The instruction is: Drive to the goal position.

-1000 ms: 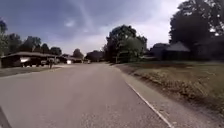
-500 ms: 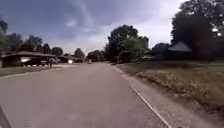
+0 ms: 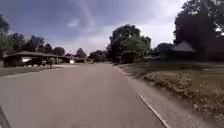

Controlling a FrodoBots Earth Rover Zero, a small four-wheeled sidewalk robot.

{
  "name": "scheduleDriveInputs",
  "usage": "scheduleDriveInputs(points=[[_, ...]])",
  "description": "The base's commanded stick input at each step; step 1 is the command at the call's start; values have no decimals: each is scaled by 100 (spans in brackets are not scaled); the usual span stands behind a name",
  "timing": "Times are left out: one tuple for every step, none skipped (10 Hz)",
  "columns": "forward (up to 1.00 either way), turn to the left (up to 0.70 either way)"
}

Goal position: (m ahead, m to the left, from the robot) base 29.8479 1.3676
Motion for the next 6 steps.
scheduleDriveInputs(points=[[70,3],[70,3],[70,3],[70,3],[70,3],[70,3]])
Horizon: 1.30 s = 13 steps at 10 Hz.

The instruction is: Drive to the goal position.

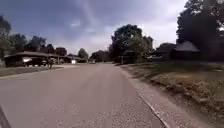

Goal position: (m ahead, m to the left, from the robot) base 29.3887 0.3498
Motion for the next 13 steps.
scheduleDriveInputs(points=[[70,3],[70,3],[70,3],[70,3],[70,3],[70,3],[70,3],[70,3],[70,3],[70,3],[70,3],[70,3],[70,3]])
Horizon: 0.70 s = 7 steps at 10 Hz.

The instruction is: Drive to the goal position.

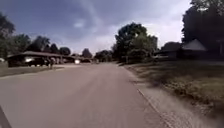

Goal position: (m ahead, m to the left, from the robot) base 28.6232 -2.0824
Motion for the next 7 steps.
scheduleDriveInputs(points=[[70,3],[70,3],[70,3],[70,3],[70,3],[70,3],[70,3]])
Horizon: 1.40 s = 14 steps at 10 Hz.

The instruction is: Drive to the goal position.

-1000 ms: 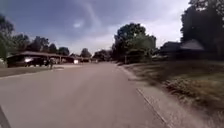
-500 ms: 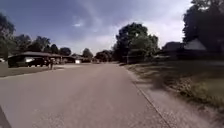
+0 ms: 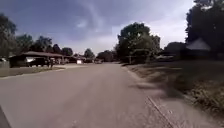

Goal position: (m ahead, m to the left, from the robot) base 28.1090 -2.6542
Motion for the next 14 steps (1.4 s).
scheduleDriveInputs(points=[[70,3],[70,3],[70,3],[70,3],[70,3],[70,3],[70,3],[70,3],[70,3],[70,3],[70,3],[70,3],[70,3],[70,3]])
